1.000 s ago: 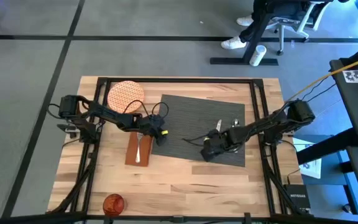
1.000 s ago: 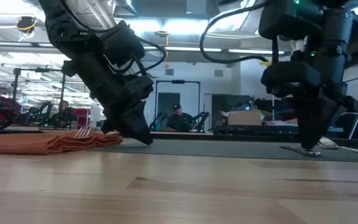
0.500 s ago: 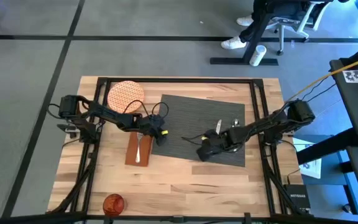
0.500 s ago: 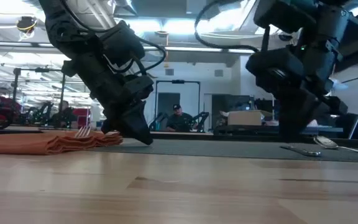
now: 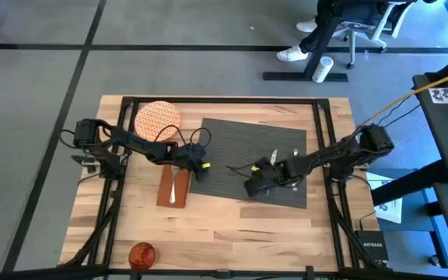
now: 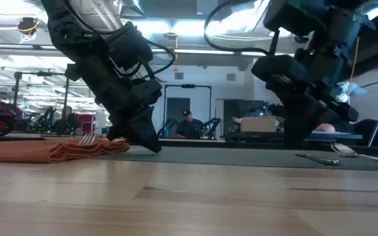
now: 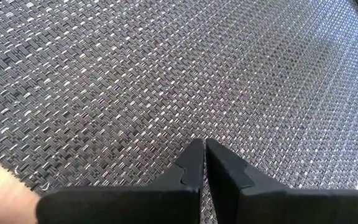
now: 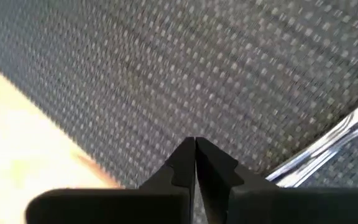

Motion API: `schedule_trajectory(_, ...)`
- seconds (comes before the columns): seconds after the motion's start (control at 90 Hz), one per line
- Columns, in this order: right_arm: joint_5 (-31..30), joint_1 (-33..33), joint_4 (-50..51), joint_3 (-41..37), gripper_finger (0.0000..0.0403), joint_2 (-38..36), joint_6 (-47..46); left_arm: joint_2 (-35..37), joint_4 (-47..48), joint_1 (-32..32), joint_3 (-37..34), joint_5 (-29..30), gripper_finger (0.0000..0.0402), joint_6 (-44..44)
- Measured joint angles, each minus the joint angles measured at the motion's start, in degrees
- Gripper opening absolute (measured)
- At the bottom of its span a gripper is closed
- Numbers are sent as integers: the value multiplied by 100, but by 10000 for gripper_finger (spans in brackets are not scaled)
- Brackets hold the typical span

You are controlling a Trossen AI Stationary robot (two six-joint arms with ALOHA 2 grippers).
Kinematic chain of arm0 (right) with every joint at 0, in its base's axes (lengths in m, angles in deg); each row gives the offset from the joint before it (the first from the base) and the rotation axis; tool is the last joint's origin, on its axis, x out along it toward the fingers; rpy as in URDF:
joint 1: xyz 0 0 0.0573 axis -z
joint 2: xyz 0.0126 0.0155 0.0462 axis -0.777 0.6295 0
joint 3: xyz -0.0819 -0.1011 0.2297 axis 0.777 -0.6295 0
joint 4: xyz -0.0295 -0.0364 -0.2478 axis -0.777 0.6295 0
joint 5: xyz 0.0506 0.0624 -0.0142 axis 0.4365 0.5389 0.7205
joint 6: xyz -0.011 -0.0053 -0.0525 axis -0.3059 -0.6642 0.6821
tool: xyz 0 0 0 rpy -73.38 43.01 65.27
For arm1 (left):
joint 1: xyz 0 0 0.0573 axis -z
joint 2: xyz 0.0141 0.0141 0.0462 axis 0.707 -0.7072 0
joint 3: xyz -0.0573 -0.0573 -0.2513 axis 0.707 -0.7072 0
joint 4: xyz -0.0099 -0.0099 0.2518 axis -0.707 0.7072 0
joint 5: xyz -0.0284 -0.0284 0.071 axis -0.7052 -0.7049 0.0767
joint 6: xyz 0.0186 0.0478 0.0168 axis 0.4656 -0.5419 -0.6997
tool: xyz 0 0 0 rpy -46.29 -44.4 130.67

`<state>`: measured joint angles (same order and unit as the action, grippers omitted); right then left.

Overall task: Set table place
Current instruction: Put the silver table knife on the gray tablemat to the left of the silver spoon

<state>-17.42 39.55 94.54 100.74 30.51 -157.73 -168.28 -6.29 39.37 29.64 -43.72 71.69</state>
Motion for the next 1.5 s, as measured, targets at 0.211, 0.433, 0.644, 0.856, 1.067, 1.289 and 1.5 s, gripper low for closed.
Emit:
schedule_trajectory(0.211,4,223,41,0,0,0,300,0,-2,2,0,-2,0,38)
schedule_trajectory(0.433,56,212,620,0,0,2,317,0,-2,2,0,-2,0,39)
schedule_trajectory(0.644,92,210,778,0,0,0,319,0,-2,2,0,-2,0,38)
schedule_trajectory(0.856,107,210,819,0,0,0,322,0,0,2,0,-2,0,38)
schedule_trajectory(1.067,107,210,963,0,0,0,322,0,0,2,0,-2,0,40)
schedule_trajectory(1.289,107,207,965,0,0,0,338,0,0,2,0,-2,0,38)
schedule_trajectory(1.5,110,209,1152,0,0,-126,458,0,2,4,0,-2,0,25)
